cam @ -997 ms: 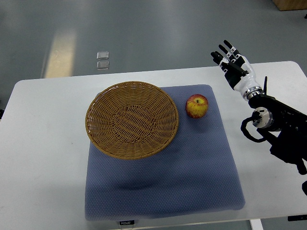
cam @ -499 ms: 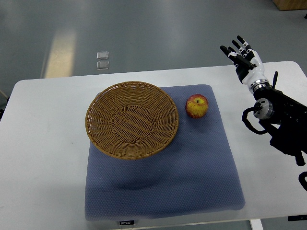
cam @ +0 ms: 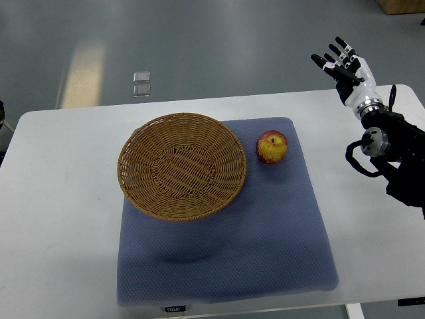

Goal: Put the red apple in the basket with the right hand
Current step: 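Swing the right hand down and reach toward the red-yellow apple, then close the right hand fingers around the apple from above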

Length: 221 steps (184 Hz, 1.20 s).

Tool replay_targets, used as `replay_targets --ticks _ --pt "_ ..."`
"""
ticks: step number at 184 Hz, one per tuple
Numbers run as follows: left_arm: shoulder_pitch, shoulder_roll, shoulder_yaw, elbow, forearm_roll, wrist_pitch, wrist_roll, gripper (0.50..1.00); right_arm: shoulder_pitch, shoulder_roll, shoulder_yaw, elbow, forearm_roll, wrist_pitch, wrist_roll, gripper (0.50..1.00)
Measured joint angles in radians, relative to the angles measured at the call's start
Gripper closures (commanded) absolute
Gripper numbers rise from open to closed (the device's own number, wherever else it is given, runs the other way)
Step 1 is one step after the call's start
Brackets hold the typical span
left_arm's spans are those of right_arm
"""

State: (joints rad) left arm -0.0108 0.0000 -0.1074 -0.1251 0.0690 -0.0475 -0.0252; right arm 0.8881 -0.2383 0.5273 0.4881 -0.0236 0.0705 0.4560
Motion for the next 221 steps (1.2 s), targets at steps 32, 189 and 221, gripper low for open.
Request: replay_targets --ticks 32,189,221 --pt "0.000 0.000 0.000 0.000 0.000 0.000 0.000 0.500 0.002 -0.097 -0.040 0.107 -0.191 0.021 0.003 0.576" --pt "0.000 0.000 0.000 0.000 0.000 0.000 0.000 0.500 0.097 -0.283 -0.169 0.335 -1.388 0.181 0.012 0.576" --pt "0.000 0.000 0.000 0.000 0.000 0.000 0.000 0.500 0.142 -0.259 -0.264 0.325 -1.452 0.156 0.014 0.576"
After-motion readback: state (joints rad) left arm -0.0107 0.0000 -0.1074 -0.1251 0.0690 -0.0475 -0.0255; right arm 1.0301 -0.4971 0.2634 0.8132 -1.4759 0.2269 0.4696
